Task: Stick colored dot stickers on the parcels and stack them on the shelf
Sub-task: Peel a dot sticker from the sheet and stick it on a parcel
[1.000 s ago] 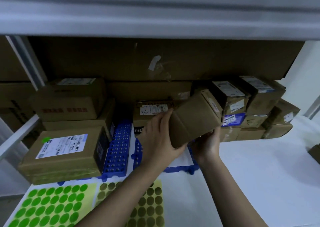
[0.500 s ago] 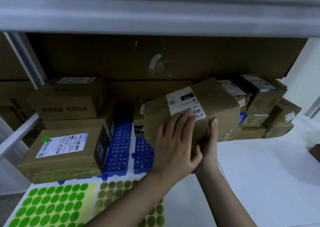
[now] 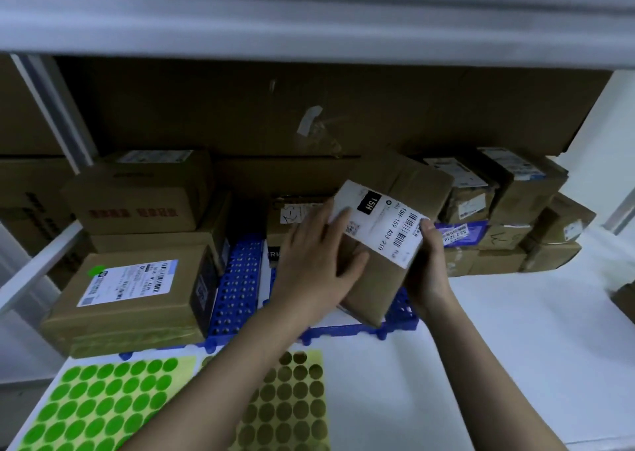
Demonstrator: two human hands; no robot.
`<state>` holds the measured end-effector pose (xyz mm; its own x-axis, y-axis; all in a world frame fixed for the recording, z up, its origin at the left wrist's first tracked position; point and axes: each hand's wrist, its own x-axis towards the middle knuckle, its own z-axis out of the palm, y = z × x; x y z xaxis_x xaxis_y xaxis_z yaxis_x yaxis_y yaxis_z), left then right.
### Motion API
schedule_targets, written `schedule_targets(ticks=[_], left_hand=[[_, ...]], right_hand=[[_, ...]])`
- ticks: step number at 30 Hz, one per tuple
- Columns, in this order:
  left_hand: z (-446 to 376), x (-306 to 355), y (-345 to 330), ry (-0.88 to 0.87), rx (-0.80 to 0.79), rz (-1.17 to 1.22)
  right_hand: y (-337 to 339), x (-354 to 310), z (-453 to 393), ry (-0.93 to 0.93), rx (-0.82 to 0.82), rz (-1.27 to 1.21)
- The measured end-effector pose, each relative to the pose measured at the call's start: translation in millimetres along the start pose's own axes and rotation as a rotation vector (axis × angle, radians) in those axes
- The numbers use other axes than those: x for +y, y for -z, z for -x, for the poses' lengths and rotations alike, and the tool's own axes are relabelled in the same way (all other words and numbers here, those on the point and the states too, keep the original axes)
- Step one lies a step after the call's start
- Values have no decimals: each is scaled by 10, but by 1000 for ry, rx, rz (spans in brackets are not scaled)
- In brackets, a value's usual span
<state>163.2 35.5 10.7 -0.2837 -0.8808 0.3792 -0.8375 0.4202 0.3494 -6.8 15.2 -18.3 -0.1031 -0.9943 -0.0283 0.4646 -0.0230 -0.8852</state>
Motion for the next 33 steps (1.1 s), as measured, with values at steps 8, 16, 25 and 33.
schedule_targets(ticks=[8, 16, 25, 33], left_hand=[[-23, -336, 195, 672, -188, 1276], [181, -631, 67, 888, -94, 1481], [319, -488, -94, 992, 313, 1748], [468, -380, -187, 963, 353, 1807]], right_hand=[[-51, -310, -85, -233, -252, 323], [-173, -258, -54, -338, -286, 494], [-15, 115, 232, -186, -20, 81], [-34, 145, 296, -195, 23, 113]])
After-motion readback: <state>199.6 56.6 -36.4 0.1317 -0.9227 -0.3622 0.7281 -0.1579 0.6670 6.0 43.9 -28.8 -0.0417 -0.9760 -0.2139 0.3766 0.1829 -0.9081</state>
